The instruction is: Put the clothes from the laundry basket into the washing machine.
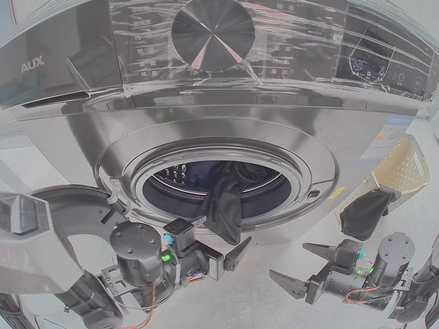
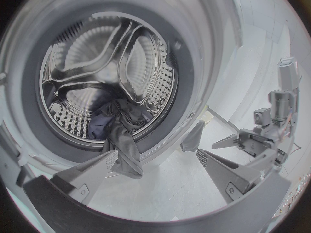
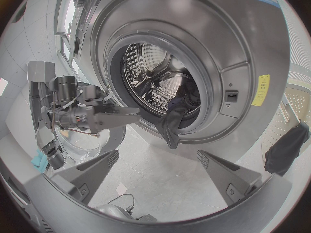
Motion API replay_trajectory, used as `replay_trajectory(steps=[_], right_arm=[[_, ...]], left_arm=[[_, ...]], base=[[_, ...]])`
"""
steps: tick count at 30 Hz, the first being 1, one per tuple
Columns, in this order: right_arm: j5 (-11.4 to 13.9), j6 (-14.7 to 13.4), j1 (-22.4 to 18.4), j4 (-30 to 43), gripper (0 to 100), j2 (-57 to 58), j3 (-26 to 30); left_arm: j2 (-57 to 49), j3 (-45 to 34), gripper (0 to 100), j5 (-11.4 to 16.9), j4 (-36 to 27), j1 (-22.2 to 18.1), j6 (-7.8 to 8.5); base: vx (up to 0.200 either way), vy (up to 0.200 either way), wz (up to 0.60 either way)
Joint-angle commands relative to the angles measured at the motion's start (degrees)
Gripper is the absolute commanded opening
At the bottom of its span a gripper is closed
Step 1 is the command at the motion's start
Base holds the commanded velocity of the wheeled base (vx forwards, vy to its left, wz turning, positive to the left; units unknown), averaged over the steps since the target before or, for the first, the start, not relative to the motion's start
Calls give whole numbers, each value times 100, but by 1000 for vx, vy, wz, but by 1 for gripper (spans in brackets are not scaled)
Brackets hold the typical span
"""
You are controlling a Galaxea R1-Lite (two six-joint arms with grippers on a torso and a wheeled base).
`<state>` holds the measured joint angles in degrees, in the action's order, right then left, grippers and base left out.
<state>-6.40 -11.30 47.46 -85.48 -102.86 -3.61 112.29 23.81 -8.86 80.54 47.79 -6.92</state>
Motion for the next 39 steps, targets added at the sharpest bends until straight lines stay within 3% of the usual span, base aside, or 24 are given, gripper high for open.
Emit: replay_trajectory(steps=[1, 7, 13, 16, 24, 28, 35, 36, 39], right_arm=[[-28, -48, -70, 67, 100, 715, 361], [-388, -83, -140, 480, 100, 1392, 361], [-344, -13, -720, 1086, 100, 2042, 361], [-344, -13, -773, 1297, 100, 2209, 361], [-318, -30, -1098, 2809, 100, 3528, 361], [-309, -4, -1248, 3433, 100, 4266, 361], [-292, 40, -1582, 3969, 100, 4943, 361], [-292, 40, -1582, 3978, 100, 4951, 361], [-274, 31, -1582, 4127, 100, 5057, 361]], left_arm=[[-1007, -799, 100, -151, 322, 231, 16], [-1596, -1467, 100, -195, 533, 161, 51], [-2290, -1959, 100, -116, 453, -288, 139], [-2387, -2047, 100, -107, 453, -331, 156], [-3020, -2372, 100, -151, 366, -516, 209], [-3793, -2372, 100, -124, -206, -727, 227], [-5569, -2337, 100, -98, -2201, -736, 244], [-5569, -2337, 100, -98, -2201, -736, 244], [-5929, -2231, 100, -116, -2974, -815, 227]], base=[[-200, 0, 0], [-200, 0, 0], [-200, 0, 0], [-200, 0, 0], [-200, 0, 0], [-200, 0, 0], [0, 0, 0], [0, 0, 0], [0, 0, 0]])
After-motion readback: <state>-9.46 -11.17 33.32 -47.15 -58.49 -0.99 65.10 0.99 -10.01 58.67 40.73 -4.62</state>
